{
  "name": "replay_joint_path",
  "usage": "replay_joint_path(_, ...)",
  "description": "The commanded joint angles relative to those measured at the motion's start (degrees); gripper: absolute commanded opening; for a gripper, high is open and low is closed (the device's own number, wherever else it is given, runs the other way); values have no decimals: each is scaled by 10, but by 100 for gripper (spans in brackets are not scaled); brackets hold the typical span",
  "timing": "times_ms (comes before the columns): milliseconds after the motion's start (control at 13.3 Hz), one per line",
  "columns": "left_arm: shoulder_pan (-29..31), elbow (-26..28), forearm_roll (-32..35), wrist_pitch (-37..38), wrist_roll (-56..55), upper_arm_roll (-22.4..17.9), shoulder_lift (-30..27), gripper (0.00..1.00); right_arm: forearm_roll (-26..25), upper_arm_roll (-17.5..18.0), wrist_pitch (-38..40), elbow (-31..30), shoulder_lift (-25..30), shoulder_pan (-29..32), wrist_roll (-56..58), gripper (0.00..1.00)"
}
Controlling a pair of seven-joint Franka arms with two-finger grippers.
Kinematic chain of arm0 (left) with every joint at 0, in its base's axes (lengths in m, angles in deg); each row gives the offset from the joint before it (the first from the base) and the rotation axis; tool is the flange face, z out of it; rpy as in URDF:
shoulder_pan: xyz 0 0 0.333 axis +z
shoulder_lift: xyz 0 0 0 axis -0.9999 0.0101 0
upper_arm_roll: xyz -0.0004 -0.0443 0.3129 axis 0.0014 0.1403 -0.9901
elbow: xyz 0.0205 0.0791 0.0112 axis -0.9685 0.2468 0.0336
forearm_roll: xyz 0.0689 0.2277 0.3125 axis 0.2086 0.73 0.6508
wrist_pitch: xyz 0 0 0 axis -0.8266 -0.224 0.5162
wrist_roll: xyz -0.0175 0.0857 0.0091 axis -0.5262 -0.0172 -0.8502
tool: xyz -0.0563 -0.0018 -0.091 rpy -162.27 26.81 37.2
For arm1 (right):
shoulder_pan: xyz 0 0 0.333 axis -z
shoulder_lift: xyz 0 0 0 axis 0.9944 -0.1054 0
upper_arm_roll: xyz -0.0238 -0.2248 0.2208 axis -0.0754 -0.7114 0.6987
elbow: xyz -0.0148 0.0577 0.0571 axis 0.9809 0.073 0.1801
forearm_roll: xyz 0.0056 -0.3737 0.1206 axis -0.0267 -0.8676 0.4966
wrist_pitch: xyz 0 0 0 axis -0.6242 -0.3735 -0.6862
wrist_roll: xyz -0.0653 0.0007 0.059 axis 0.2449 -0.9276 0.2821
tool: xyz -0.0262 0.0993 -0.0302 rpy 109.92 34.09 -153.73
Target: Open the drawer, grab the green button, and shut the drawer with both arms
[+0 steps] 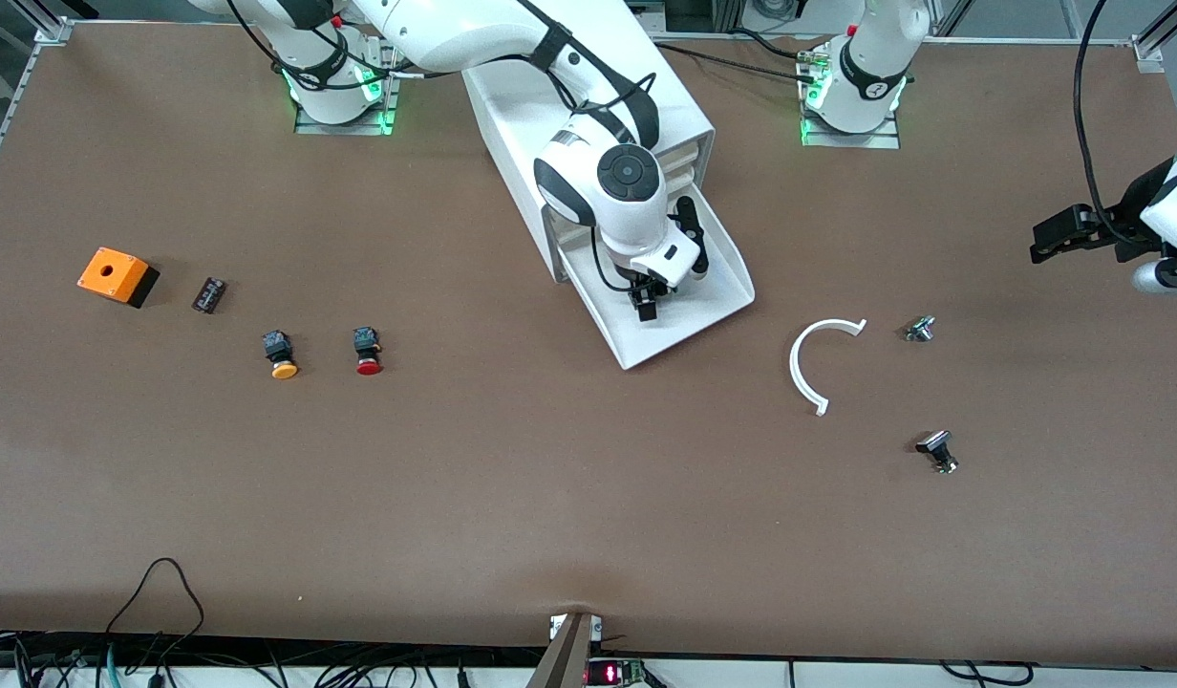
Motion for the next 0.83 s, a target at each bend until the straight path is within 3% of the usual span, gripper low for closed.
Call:
replay_joint_path(0, -4, 4, -17, 0, -4, -5, -5, 100, -9, 2, -3, 20, -12, 0, 7, 98)
replay_joint_path(75, -3, 3, -17, 0, -4, -5, -4, 100, -9, 2, -3, 19, -13, -1, 9, 91)
replay_joint_path(527, -4, 3, -18, 1, -5, -5, -5, 100, -15, 2, -5, 19, -20, -2, 8, 95)
replay_joint_path(603, -4, 3, -18, 1, -5, -4, -6, 100, -15, 2, -6, 19, -21, -2, 10, 92)
replay_joint_path(753, -4, 3, -18, 1, -5, -1, -6, 100, -22, 2, -10, 19, -23, -2, 11, 72)
